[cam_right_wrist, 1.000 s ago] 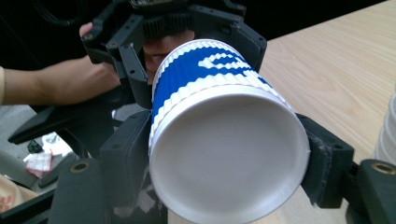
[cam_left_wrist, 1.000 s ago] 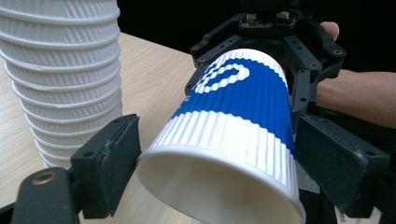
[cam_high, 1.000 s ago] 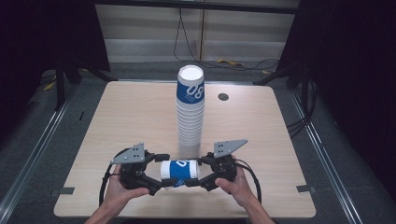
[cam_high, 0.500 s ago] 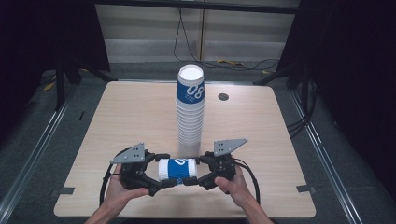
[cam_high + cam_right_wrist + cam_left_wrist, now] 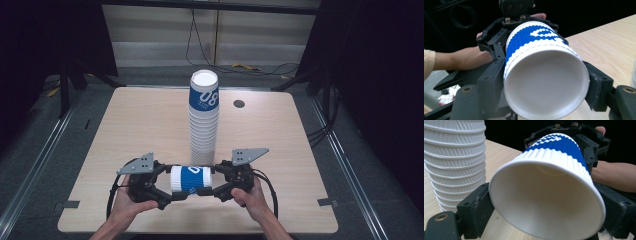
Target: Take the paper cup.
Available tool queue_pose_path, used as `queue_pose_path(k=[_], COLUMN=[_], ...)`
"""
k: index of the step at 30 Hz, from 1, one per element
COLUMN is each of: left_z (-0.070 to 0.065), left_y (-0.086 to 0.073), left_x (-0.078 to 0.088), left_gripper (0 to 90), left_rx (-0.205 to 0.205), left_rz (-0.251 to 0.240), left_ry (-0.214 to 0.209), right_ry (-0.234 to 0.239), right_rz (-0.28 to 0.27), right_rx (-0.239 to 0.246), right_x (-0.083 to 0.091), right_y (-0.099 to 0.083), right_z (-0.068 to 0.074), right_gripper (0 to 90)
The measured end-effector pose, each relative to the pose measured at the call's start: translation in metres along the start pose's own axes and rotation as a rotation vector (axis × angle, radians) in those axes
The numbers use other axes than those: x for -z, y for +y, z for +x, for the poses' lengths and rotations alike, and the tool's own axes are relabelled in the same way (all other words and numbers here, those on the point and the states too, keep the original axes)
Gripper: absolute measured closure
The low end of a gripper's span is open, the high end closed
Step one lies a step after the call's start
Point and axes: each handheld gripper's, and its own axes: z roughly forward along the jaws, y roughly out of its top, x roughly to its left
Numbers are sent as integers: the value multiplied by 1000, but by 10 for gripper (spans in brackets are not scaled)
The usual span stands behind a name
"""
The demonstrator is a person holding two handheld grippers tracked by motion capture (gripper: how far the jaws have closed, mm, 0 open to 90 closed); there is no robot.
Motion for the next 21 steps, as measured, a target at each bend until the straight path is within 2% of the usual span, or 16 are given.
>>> queue_pose_path(k=[6, 7, 9, 11, 15, 21], left_z=[2, 3, 3, 3, 1, 0], left_y=[-2, -3, -3, -3, -1, -1], left_x=[-2, -3, -3, -3, -2, -2], left_gripper=[112, 112, 118, 122, 125, 128], left_rx=[6, 17, 15, 16, -14, -24], left_rz=[3, 5, 7, 11, 9, 17], left_ry=[-14, -37, -43, -40, -33, -27], right_ry=[0, -5, -1, 0, 11, 16], right_rz=[-1, 1, 9, 9, 5, 20], right_rx=[0, 2, 5, 5, -2, -3], right_x=[-1, -1, -2, -2, -2, -1], right_y=[-1, -1, -1, -1, -1, -1], right_z=[0, 1, 1, 2, 1, 0], right_gripper=[281, 281, 281, 282, 279, 276])
